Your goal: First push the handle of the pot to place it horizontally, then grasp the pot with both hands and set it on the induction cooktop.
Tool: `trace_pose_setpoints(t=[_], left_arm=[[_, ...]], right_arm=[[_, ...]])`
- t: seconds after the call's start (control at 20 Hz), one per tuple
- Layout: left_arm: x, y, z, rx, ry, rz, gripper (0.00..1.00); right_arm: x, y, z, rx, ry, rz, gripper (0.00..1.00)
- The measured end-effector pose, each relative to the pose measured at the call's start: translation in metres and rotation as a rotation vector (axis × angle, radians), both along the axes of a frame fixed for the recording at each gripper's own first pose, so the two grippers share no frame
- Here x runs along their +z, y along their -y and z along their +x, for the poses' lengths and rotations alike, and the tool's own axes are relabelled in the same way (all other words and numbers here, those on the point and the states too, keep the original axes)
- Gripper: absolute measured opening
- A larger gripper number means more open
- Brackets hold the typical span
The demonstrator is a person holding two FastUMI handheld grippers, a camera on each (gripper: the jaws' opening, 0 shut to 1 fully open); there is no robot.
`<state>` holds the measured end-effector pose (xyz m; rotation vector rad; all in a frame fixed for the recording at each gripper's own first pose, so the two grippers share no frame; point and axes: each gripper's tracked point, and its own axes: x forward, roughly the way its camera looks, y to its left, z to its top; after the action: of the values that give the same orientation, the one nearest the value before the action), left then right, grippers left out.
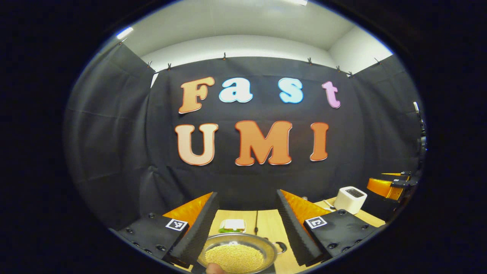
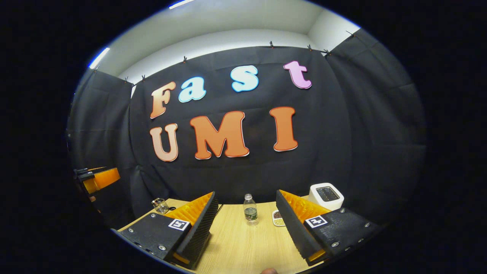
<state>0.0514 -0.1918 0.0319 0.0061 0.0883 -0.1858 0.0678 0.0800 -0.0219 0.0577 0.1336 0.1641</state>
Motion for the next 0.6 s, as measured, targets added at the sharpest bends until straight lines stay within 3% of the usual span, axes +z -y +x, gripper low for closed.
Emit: trace_pose_setpoints(t=[0.2,0.25,0.3,0.6], left_arm=[[0.005,0.064,-0.01,-0.091,0.015,-0.064,0.97],[0.004,0.076,-0.011,-0.106,0.009,-0.073,0.92],[0.001,0.085,-0.011,-0.12,-0.002,-0.076,0.92],[-0.012,0.113,-0.01,-0.134,-0.045,-0.063,0.93]], right_arm=[[0.007,0.041,-0.019,-0.04,0.028,-0.027,0.95],[0.008,0.049,-0.022,-0.051,0.032,-0.034,0.95],[0.009,0.057,-0.025,-0.06,0.037,-0.036,0.95],[0.008,0.079,-0.026,-0.075,0.051,-0.015,0.95]])
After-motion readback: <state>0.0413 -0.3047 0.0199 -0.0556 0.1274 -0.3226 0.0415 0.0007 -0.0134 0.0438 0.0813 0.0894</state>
